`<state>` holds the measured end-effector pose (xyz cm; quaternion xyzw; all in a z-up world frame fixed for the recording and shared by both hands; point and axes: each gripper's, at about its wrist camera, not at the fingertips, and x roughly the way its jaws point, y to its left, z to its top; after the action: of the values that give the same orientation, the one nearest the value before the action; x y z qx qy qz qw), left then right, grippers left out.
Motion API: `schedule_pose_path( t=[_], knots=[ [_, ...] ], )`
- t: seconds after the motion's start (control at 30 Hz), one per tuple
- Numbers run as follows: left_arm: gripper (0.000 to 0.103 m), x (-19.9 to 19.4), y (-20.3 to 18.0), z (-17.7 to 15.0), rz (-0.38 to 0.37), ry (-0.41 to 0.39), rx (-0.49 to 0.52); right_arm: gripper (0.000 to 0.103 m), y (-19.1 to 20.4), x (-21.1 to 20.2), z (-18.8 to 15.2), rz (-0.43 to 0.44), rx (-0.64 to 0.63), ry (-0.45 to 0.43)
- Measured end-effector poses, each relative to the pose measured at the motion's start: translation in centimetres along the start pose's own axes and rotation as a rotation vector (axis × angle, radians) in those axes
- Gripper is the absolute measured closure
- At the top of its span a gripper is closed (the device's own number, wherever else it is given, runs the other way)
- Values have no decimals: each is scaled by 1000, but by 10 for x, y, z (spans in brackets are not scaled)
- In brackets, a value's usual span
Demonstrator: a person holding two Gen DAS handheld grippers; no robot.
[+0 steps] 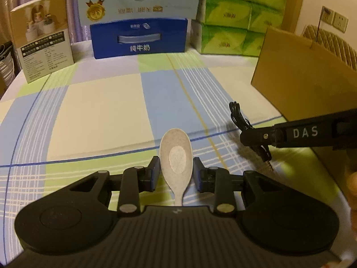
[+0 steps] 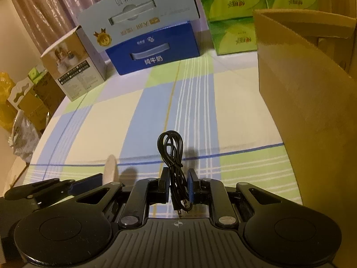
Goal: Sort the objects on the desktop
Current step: 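Lift and carry the spoon and cable over the cardboard box with both tools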
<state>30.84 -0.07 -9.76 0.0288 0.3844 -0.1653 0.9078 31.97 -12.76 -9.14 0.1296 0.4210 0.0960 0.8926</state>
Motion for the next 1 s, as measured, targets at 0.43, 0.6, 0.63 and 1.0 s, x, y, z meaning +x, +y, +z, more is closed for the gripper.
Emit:
schedule_pose_path(
  t=[0.43, 0.6, 0.63, 1.0],
  knots=[
    [77, -42, -5, 10, -8, -42, -8, 90, 11, -27, 0, 28, 5, -73],
    [77, -51, -7, 8, -5, -36, -7, 90, 14, -42, -7, 28, 10, -93],
    [77, -52, -7, 7, -8, -33, -11, 90, 15, -47, -9, 29, 11, -99],
    [77, -86, -28, -10, -23, -30, -29, 90, 18, -96, -43, 29, 55, -143]
  ],
)
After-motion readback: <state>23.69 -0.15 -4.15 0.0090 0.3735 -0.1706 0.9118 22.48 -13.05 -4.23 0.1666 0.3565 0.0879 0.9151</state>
